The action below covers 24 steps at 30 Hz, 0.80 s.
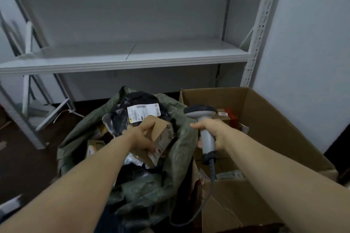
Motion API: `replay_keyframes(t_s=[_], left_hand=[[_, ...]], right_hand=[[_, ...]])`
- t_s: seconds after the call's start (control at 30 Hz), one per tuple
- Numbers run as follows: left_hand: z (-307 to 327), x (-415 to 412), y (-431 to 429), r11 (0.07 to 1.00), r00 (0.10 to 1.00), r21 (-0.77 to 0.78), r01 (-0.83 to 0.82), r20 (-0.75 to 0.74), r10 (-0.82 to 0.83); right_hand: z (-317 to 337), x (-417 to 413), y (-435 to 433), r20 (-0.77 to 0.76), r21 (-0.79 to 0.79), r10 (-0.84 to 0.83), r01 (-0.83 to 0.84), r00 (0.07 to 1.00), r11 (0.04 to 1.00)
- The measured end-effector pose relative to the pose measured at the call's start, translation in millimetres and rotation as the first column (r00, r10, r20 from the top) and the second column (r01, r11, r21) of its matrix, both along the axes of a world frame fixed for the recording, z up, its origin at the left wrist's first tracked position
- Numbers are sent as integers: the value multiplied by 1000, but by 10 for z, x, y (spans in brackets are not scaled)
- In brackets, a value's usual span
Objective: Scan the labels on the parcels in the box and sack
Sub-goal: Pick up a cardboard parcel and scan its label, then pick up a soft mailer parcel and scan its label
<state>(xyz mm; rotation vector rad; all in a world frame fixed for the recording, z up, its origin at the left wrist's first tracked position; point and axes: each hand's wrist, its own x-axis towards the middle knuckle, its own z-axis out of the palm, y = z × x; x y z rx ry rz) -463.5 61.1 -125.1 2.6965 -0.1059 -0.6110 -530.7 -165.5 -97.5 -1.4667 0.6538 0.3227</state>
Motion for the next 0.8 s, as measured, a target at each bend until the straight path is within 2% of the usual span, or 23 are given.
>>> replay_keyframes(t_s=[0.03, 0.13, 0.3, 0.43, 0.53, 0.63, 0.73, 0.8], left_hand=[[-74, 16, -26, 997, 999, 82, 11, 41, -15], [-196, 29, -132, 988, 991, 146, 51, 118, -68], [-387, 43, -87, 961, 984, 259, 101, 117, -135], [-497, -35, 26, 941, 981, 313, 126, 102, -166], [-501, -83, 84, 953, 987, 274, 130, 61, -152], [-403, -88, 134, 975, 994, 201, 98, 26, -105], [-266, -31, 204, 969, 994, 235, 81, 54, -96], [-206, 24, 224, 982, 992, 184, 53, 107, -73]], right_hand=[[-83, 17, 6, -32, 10, 5, -5, 999, 1000], [-292, 56, 46, -89, 130, 0, 11, 996, 991], [-571, 174, 218, -119, 219, -41, 66, 992, 974], [-571, 218, 371, -5, 246, -181, 177, 983, 953], [-397, 263, 433, 132, 259, -301, 260, 945, 930], [-157, 301, 475, 242, 246, -335, 276, 911, 929], [-39, 301, 549, 267, 291, -366, 288, 892, 913], [2, 284, 622, 261, 347, -387, 288, 884, 892]])
